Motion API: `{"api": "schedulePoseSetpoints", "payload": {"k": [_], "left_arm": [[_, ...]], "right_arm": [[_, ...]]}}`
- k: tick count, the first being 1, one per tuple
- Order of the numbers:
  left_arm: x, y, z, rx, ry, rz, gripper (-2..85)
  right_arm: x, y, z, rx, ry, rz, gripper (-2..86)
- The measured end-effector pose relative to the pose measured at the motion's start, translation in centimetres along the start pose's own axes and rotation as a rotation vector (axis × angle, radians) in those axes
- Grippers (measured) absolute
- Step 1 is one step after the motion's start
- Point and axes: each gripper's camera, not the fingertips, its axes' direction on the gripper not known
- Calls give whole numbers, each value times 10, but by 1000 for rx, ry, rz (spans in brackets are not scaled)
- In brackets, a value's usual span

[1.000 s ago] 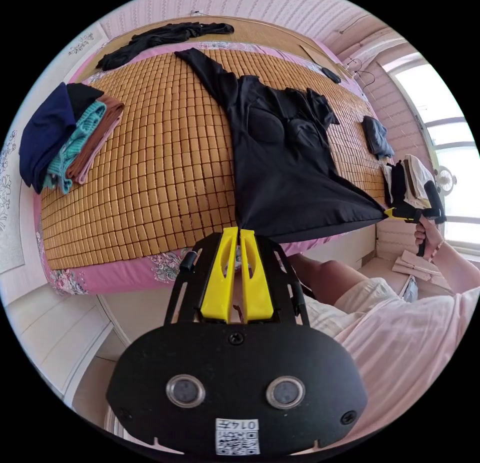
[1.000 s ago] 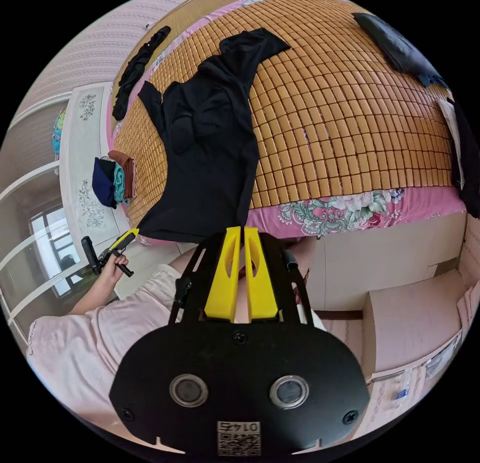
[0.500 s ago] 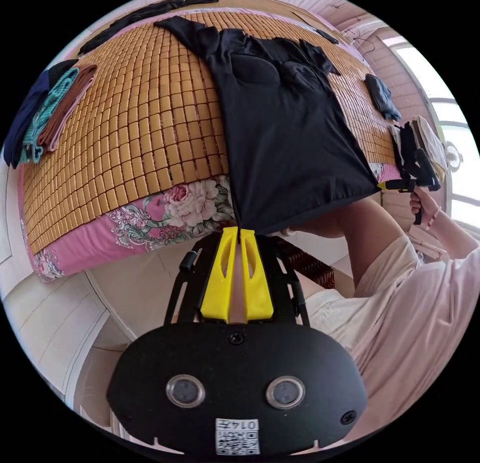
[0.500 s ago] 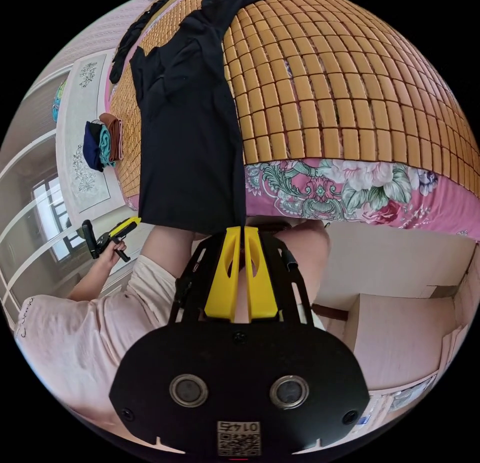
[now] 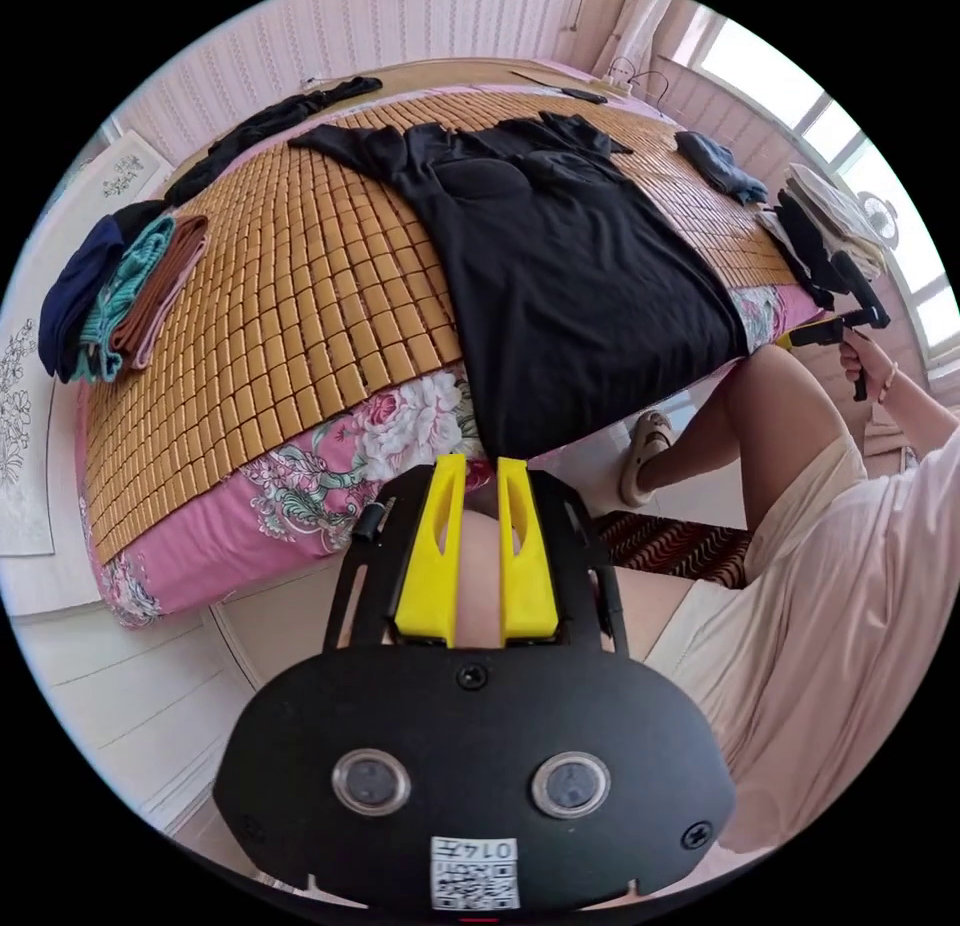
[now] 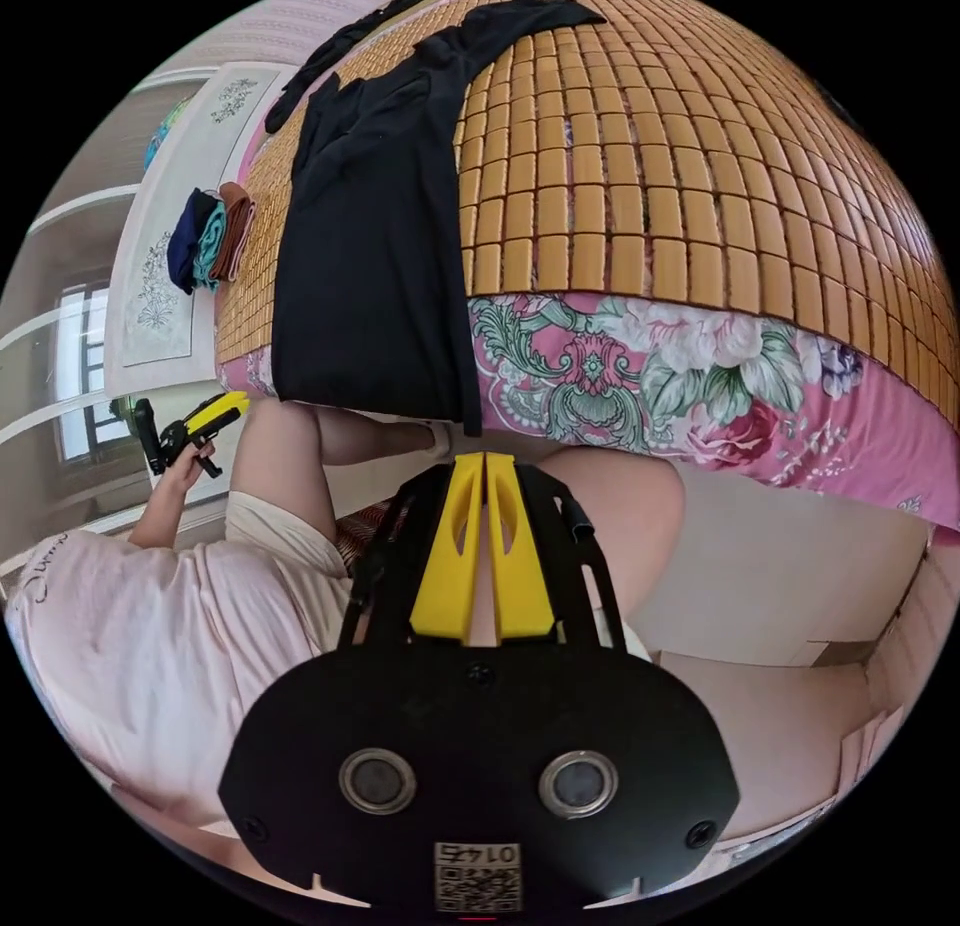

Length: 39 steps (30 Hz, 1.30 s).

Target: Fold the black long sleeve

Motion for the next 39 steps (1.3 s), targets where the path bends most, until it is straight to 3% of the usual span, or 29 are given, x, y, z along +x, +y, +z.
{"api": "schedulePoseSetpoints", "payload": {"k": [8,16,24,35,39], "left_arm": [[50,72,-34,259,22,-7,57],[92,49,-31,356,47,154,57],[131,-93,6,423,23,295,59],[203,-300,113,369,66,358,66],[243,-336,143,355,53,442,72]], "right_arm": [[-26,58,18,241,-24,-6,41],[-48,61,12,383,124,-99,54],[-19,-54,-1,474,201,-163,75],[31,-214,50,605,231,-70,107],[42,-226,79,604,262,-31,57]]}}
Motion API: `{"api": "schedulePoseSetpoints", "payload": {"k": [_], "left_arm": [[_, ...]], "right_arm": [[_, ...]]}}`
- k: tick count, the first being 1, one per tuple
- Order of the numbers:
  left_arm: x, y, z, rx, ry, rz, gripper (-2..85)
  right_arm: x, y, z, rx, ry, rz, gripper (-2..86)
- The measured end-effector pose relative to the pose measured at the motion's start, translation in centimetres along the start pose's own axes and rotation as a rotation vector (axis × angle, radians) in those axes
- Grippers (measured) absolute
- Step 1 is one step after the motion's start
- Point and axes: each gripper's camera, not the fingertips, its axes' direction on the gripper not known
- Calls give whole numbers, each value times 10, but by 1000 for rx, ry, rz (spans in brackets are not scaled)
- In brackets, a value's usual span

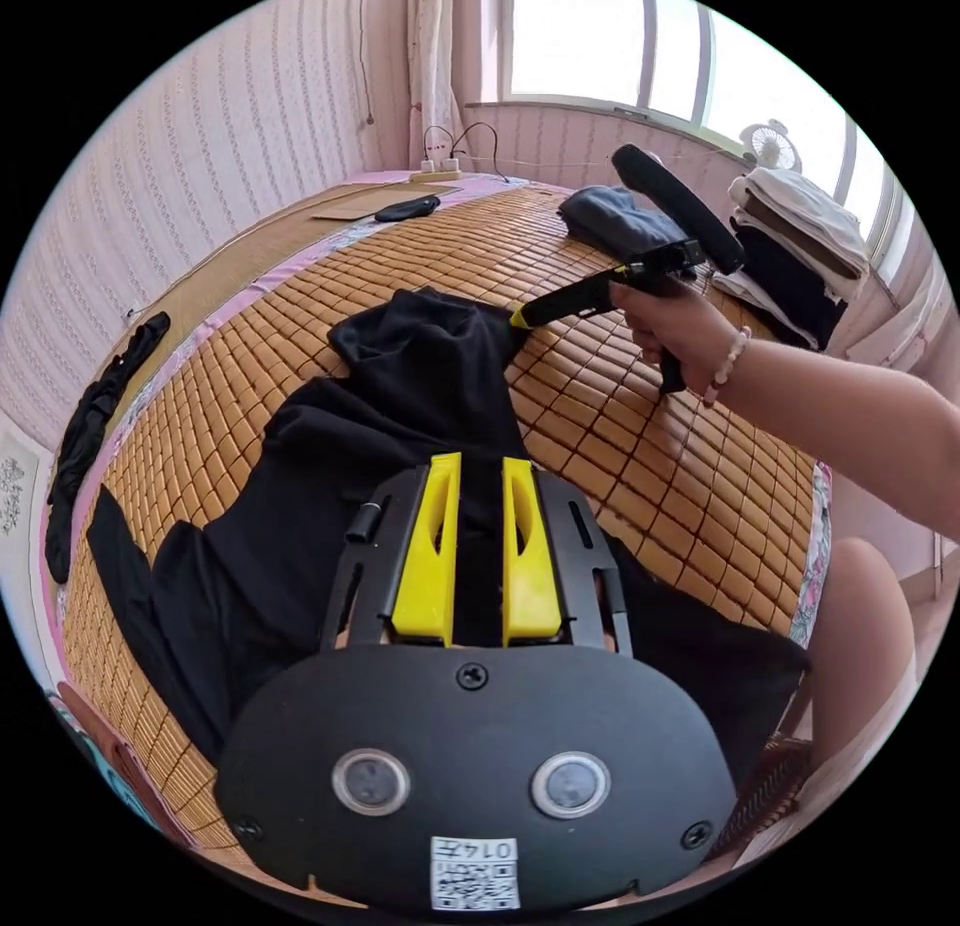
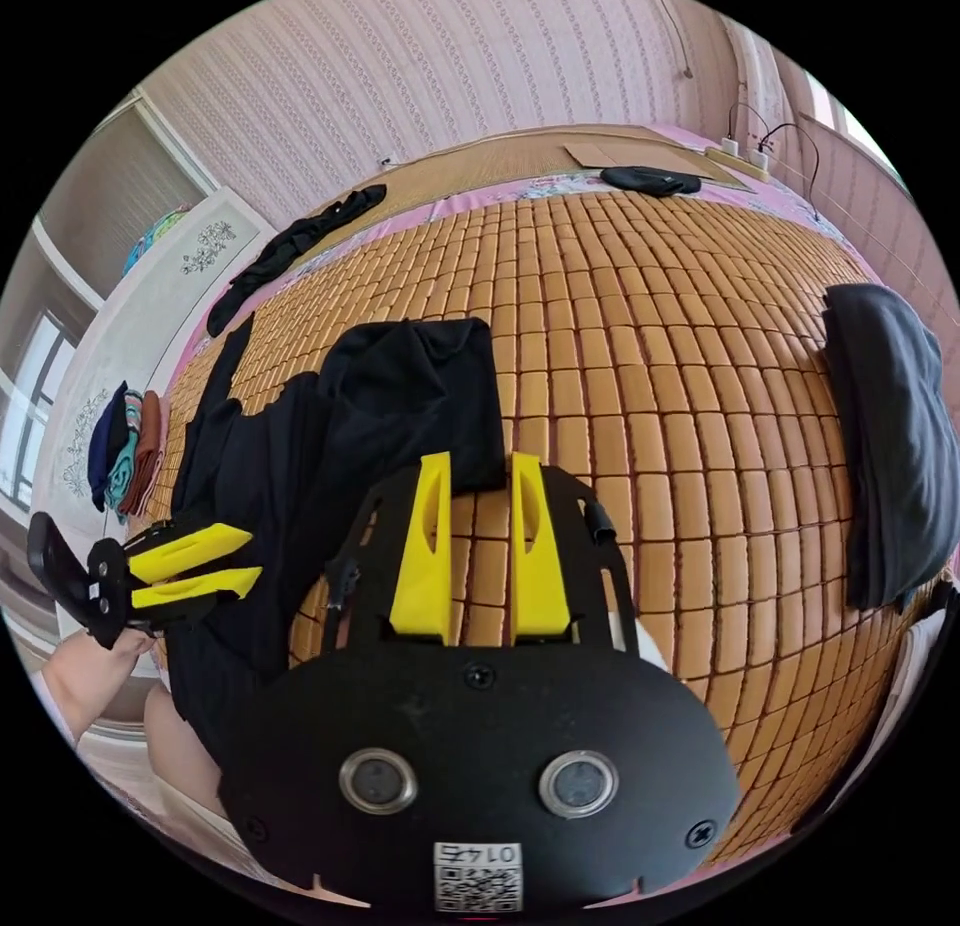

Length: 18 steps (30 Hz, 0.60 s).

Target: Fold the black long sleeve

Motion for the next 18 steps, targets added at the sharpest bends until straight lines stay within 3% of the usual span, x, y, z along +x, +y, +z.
{"api": "schedulePoseSetpoints", "payload": {"k": [3,6,11,18], "left_arm": [[14,-12,28,-74,-4,37,71],[23,-11,39,-80,-12,44,68],[39,-14,48,-87,-42,62,67],[56,-31,32,-24,-60,90,62]], "right_arm": [[8,19,-4,17,-9,-20,3],[33,51,-31,114,-160,-29,-5],[60,89,-55,119,-203,-12,-5],[119,205,-174,233,-353,45,-2]]}}
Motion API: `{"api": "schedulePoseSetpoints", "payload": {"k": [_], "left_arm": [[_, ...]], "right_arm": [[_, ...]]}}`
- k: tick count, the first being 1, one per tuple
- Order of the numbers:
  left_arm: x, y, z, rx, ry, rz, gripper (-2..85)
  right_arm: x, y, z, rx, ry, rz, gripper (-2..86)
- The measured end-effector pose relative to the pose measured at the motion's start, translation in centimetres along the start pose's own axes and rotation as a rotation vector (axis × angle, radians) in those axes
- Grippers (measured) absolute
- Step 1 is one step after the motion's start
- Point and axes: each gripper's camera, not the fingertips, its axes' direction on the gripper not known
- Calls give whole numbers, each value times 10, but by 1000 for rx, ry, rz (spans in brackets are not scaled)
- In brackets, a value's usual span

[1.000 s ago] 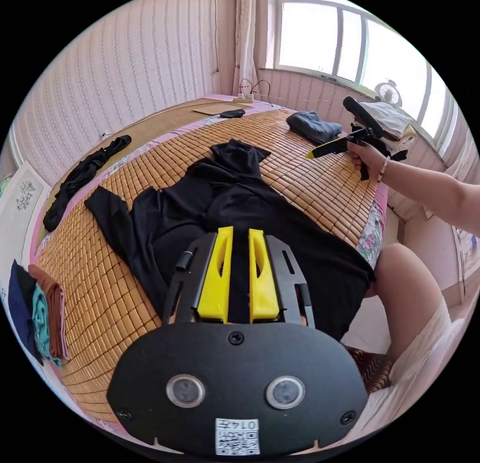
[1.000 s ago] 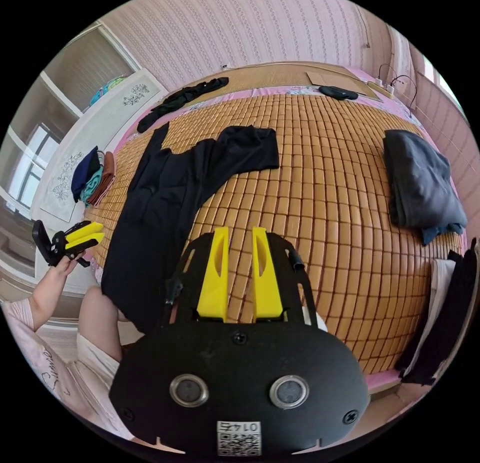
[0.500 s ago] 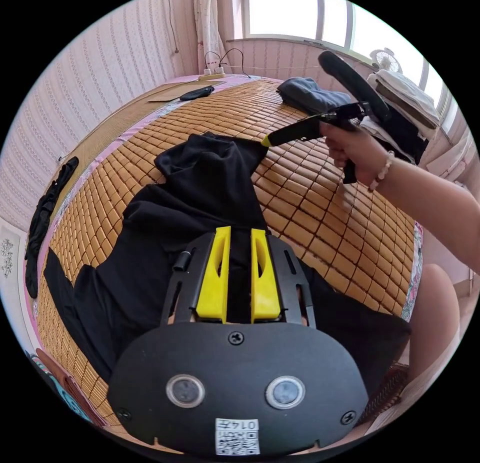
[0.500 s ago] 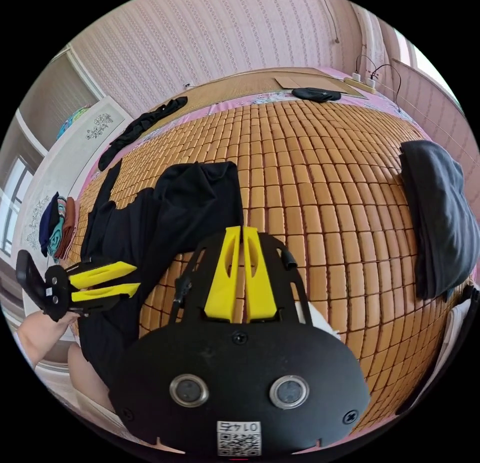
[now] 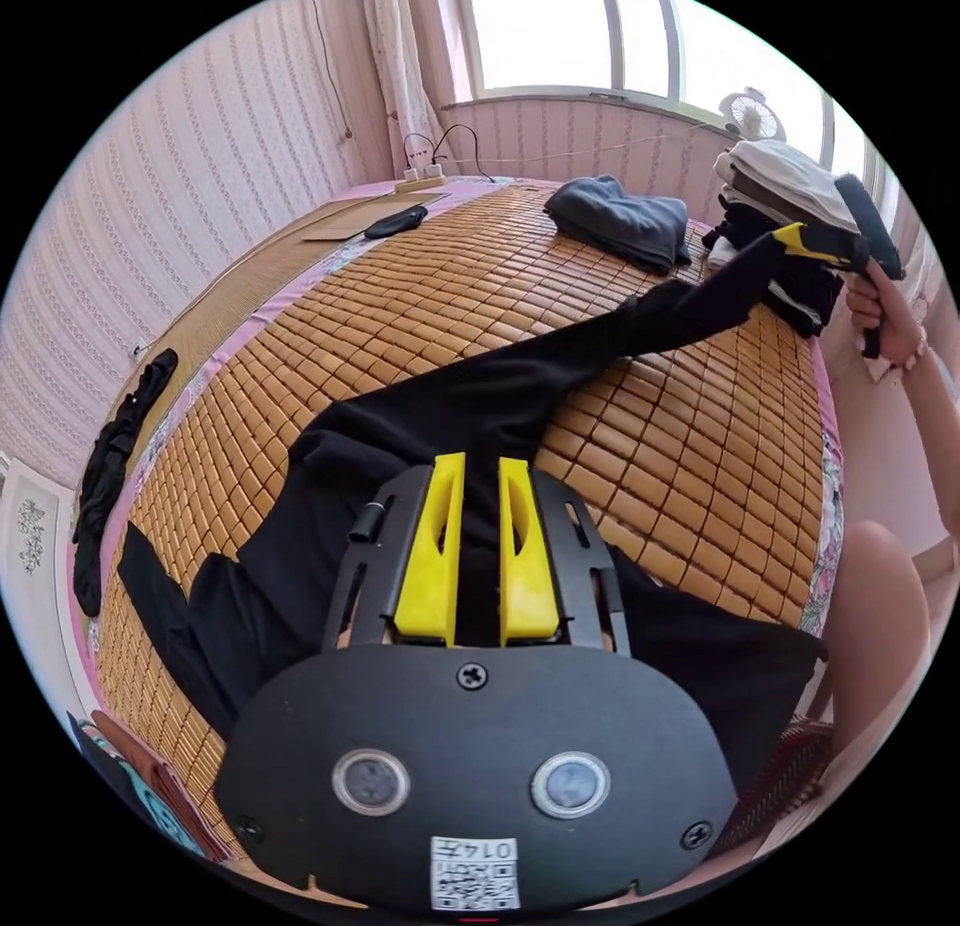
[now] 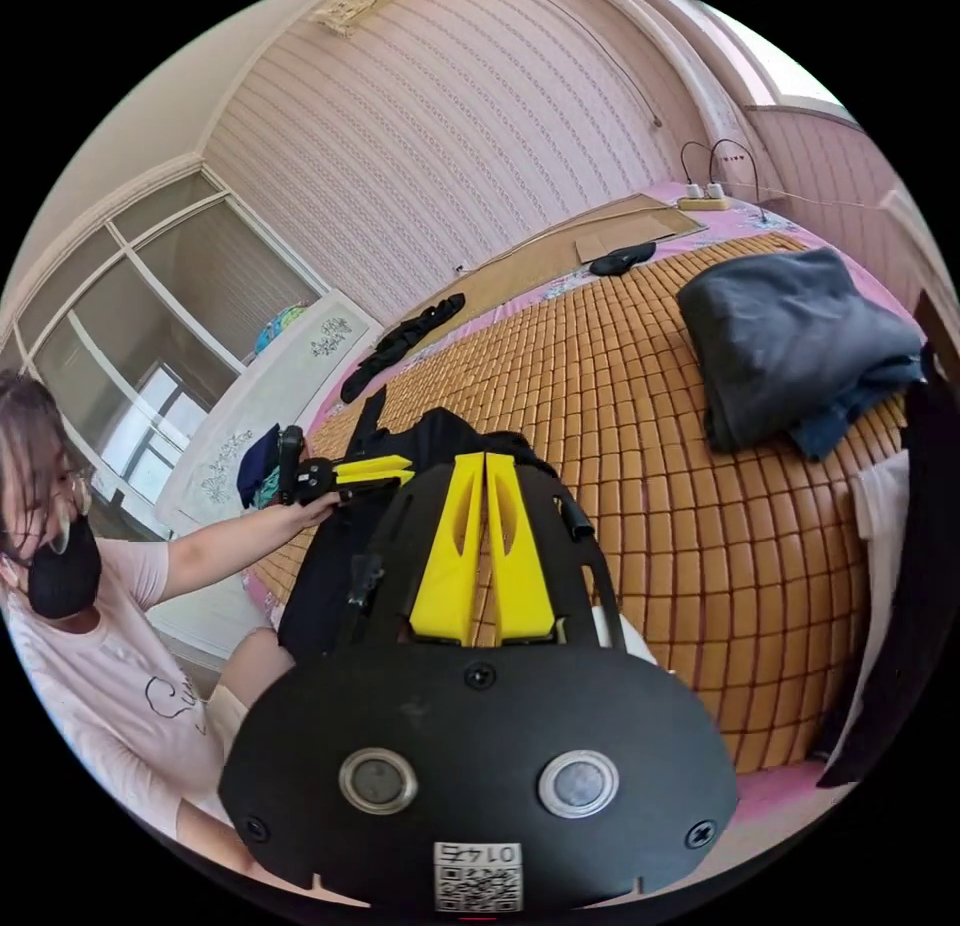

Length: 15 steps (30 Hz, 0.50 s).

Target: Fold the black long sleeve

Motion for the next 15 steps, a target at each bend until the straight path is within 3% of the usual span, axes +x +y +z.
{"api": "schedulePoseSetpoints", "payload": {"k": [3,8,15], "left_arm": [[4,-9,0,6,4,-6,62],[31,-26,0,46,42,10,62],[124,-56,0,109,156,202,65]], "right_arm": [[25,29,-54,-51,36,62,-2],[73,75,-72,-207,160,215,-2],[62,92,-69,-69,144,164,-2]]}}
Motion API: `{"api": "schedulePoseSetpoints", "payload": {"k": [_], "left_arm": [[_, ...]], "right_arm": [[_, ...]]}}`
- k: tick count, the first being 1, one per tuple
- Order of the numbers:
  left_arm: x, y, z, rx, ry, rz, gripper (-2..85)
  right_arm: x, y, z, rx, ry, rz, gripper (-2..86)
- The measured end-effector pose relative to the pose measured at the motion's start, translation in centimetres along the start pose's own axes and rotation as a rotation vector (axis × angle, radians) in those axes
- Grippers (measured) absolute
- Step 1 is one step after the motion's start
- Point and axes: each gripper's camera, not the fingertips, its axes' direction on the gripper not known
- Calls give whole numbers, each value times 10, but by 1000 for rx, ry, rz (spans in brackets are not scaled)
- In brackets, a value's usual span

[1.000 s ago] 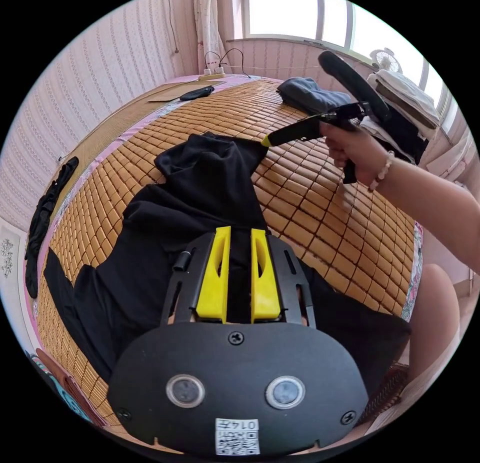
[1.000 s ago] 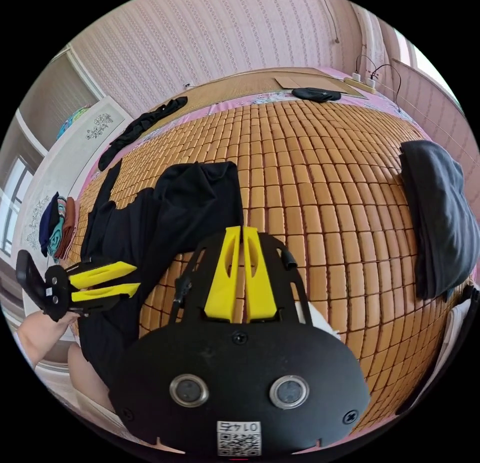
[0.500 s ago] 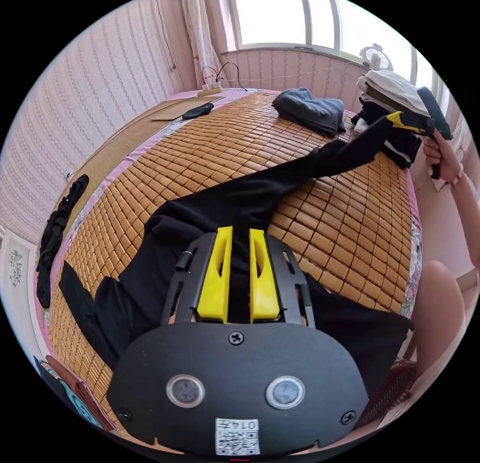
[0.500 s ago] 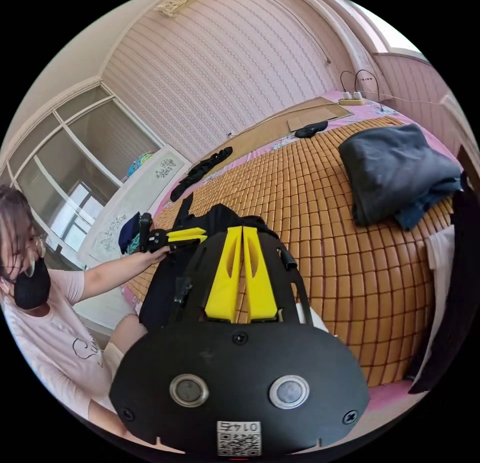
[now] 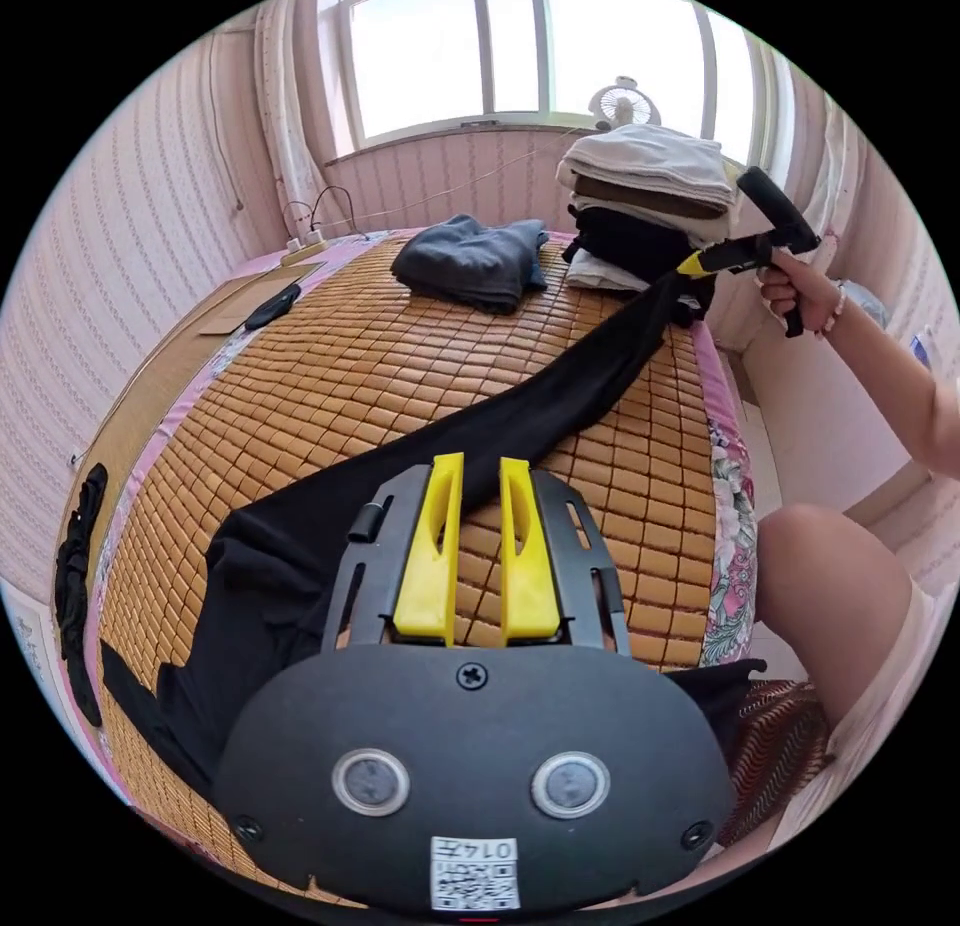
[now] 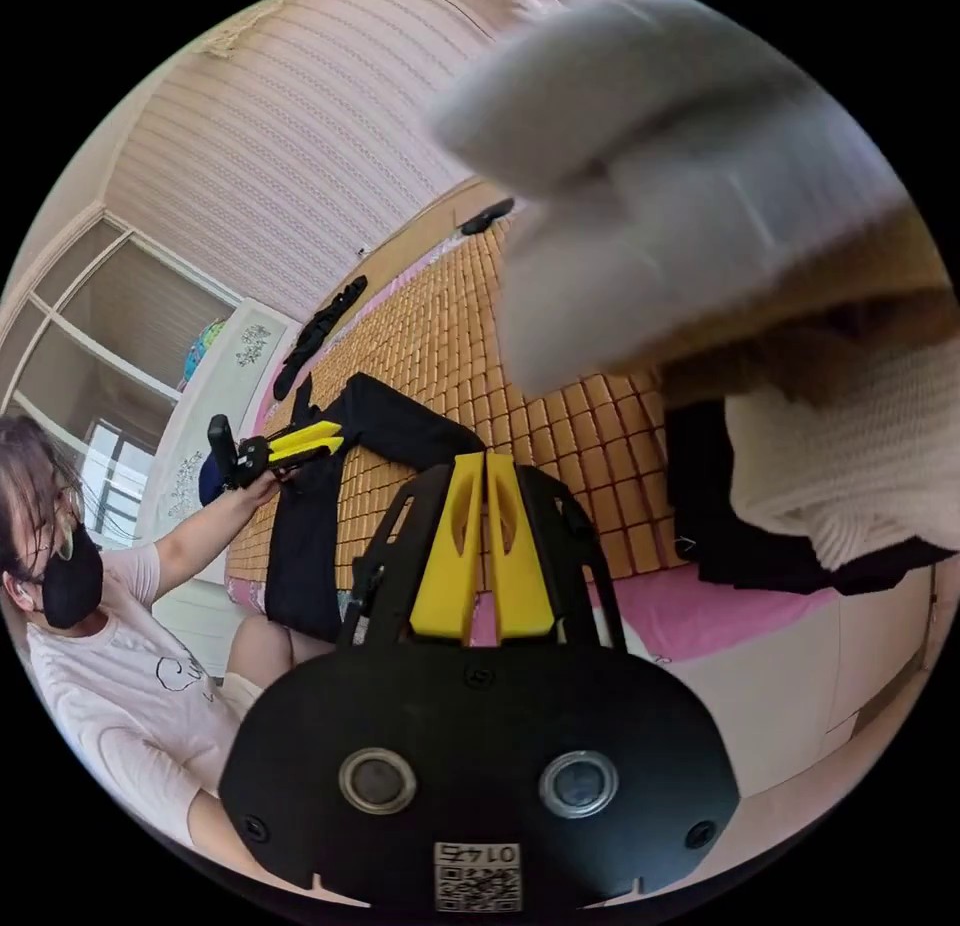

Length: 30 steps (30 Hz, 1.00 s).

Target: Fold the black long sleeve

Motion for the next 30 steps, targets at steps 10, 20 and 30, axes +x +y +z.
{"api": "schedulePoseSetpoints", "payload": {"k": [10,20,30], "left_arm": [[30,-33,8,92,10,42,65],[8,-59,68,-66,-50,-24,67],[-7,-92,139,-201,-195,-29,44]], "right_arm": [[-57,-14,-21,72,35,-1,9],[-39,35,98,132,327,224,72],[-36,33,124,32,317,226,-8]]}}
